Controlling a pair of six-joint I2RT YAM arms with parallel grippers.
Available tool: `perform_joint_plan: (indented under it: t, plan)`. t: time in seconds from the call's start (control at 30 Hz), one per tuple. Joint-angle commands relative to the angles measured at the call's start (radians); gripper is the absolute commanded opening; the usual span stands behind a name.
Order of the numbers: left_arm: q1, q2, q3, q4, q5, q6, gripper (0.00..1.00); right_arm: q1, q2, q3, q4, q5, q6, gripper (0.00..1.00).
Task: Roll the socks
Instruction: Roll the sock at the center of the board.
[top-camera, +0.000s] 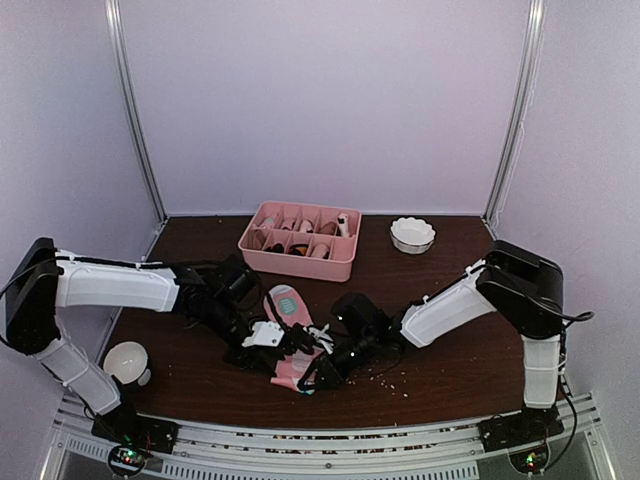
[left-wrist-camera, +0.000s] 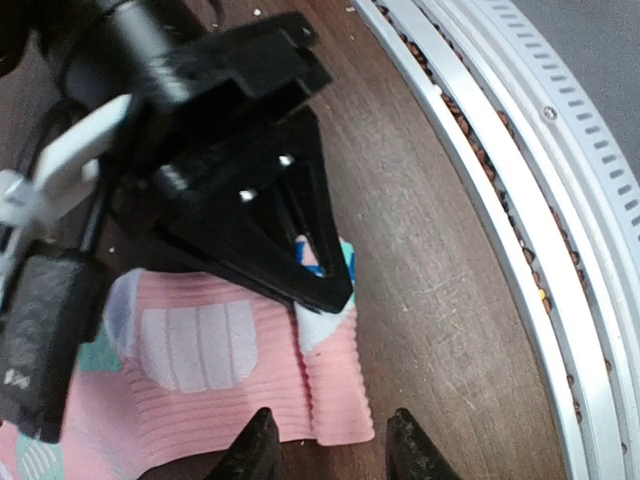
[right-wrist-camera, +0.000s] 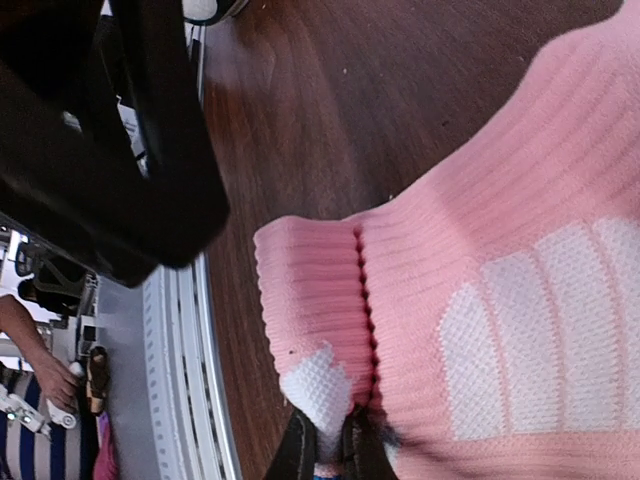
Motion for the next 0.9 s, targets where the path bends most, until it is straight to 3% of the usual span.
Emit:
perform_joint_plan:
  t: [0.0, 0.3, 0.87]
  plan:
    - [-0.050, 0.059, 0.015, 0.036, -0.126, 0.032, 0.38, -0.020, 0.099, -0.088, -0.136, 0.043, 0.165, 0.00]
    - [-0.091, 0.155, 0.070, 0.065, -0.260, -0.043, 0.34, -0.021, 0.107, -0.051, -0.167, 0.037, 0.201, 0.00]
    - [-0.124, 0.206, 0.137, -0.047, -0.142, -0.166, 0.34, -0.021, 0.102, -0.053, -0.090, 0.064, 0.289, 0.00]
